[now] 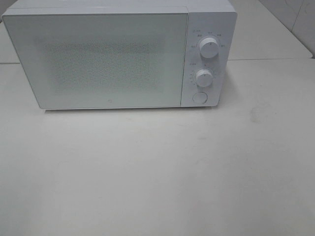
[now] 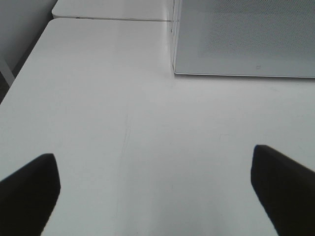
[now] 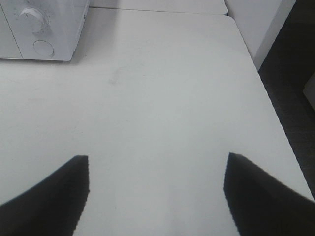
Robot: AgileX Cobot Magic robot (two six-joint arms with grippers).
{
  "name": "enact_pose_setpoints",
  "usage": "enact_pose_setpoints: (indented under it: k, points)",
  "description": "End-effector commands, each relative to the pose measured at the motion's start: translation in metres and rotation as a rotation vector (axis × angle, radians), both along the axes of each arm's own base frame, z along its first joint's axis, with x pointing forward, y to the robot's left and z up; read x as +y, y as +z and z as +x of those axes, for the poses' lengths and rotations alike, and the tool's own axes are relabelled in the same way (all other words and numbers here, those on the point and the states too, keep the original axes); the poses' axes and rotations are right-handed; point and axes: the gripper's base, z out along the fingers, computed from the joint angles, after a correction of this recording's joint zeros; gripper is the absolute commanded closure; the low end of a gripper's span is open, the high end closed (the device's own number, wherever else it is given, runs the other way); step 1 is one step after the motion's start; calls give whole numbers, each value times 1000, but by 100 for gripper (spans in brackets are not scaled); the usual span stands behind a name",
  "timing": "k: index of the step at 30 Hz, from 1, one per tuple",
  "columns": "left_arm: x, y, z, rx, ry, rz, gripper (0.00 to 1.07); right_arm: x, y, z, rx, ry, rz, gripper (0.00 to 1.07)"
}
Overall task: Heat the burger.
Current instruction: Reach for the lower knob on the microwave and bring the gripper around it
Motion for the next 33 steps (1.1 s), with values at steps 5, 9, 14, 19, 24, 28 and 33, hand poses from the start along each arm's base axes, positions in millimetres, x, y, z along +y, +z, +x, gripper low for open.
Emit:
enact_pose_setpoints:
  k: [5,9,14,19,24,28,33]
  points:
    - [-1,-1,-4,-23,4,-2,9,-1,0,-4,-35,-15,-1,32]
    - [-1,-1,-4,-23,4,-2,9,-1,0,-4,-35,-15,-1,32]
    - [-1,-1,-4,-23,4,-2,9,-1,0,-4,-35,-15,-1,32]
    - [-1,-1,-4,-23,4,-2,9,-1,0,-4,-34,-13,-2,32]
    - [-1,-1,-4,-23,4,-2,9,-1,0,-4,-34,-13,-2,32]
    - [-1,-1,-4,-23,4,-2,9,0,0,-4,-34,-6,5,32]
    - [-1,-1,-4,-23,4,-2,9,1,2,-5,-43,1,29,32]
